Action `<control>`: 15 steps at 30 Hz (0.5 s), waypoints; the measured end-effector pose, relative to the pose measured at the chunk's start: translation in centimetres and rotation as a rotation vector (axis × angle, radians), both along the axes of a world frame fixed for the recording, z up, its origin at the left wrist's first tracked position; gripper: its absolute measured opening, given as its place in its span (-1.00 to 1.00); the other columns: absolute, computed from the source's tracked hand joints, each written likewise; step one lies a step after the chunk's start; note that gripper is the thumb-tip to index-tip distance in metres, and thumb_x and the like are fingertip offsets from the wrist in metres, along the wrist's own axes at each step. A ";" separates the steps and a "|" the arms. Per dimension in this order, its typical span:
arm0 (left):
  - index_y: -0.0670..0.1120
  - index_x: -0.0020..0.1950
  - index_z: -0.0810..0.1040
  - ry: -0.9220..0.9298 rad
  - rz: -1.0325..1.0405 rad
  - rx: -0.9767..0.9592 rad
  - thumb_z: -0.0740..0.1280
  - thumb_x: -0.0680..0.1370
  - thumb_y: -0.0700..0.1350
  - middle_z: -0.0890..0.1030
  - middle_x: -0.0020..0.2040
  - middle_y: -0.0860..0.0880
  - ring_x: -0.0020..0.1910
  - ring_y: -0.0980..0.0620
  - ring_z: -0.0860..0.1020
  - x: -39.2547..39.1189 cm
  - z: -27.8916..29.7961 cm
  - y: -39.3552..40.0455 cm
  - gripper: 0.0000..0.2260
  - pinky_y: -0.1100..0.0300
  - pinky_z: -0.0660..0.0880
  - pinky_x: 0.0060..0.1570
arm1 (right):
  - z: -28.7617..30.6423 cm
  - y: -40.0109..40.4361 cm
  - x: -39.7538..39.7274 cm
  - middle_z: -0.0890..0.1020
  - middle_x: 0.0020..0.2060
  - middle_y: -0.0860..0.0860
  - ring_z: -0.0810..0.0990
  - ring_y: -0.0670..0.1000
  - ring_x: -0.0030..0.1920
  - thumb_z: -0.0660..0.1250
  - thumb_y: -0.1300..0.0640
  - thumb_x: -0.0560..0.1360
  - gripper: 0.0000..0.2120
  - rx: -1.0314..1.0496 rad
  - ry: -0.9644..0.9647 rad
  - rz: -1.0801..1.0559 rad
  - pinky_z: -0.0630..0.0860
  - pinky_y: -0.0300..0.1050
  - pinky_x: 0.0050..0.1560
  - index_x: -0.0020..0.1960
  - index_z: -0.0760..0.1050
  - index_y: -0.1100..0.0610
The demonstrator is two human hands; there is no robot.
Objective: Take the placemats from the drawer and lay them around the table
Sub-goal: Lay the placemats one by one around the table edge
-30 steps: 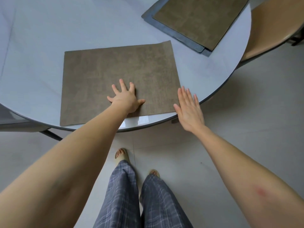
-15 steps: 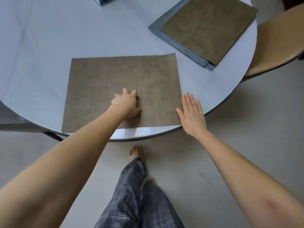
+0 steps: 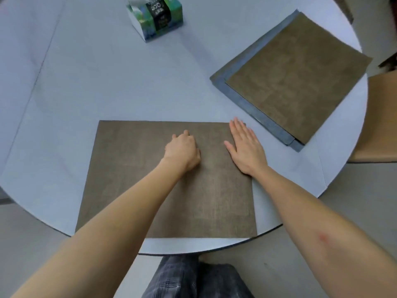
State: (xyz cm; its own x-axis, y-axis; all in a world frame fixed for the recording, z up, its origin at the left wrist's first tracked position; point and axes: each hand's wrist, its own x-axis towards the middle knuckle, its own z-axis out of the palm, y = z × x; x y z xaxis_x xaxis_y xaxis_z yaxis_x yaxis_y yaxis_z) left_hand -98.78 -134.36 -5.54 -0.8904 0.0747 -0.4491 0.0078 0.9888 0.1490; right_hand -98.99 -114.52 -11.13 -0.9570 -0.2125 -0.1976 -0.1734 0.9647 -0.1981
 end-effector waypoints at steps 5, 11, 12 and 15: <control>-0.22 0.17 0.53 -0.040 0.045 0.011 0.20 0.58 -0.06 0.54 0.16 -0.20 0.17 -0.27 0.50 -0.9 1.1 0.7 -0.70 -0.09 0.52 0.11 | 0.4 0.2 -0.2 -0.16 0.55 0.01 -0.20 -0.08 0.54 -0.14 -0.17 0.62 -0.37 0.003 -0.026 -0.085 -0.21 -0.12 0.53 0.55 -0.22 0.13; -0.20 0.13 0.56 -0.080 0.053 -0.001 0.21 0.58 -0.04 0.58 0.12 -0.20 0.09 -0.23 0.56 -1.6 2.3 0.9 -0.71 0.03 0.51 0.00 | 2.0 1.8 -0.3 -0.14 0.55 0.09 -0.15 -0.01 0.55 -0.13 -0.21 0.61 -0.31 0.028 -0.101 -0.155 -0.12 -0.09 0.54 0.55 -0.21 0.20; -0.20 0.12 0.56 -0.092 0.053 -0.009 0.21 0.58 -0.04 0.58 0.12 -0.20 0.08 -0.23 0.57 -1.6 2.6 1.0 -0.72 0.04 0.51 -0.02 | 2.9 2.1 -0.6 -0.03 0.55 0.12 -0.06 0.03 0.55 -0.11 -0.18 0.62 -0.33 0.007 -0.102 -0.133 -0.04 -0.08 0.54 0.55 -0.11 0.23; -0.18 0.02 0.55 -0.136 0.081 -0.003 0.20 0.57 -0.07 0.57 0.06 -0.17 0.04 -0.21 0.57 -2.7 3.8 1.7 -0.78 0.08 0.45 -0.11 | 6.2 4.2 -2.3 0.51 0.26 0.20 0.44 0.19 0.32 -0.04 -0.05 0.62 -0.48 -0.117 0.094 -0.047 0.34 -0.03 0.28 0.31 0.39 0.31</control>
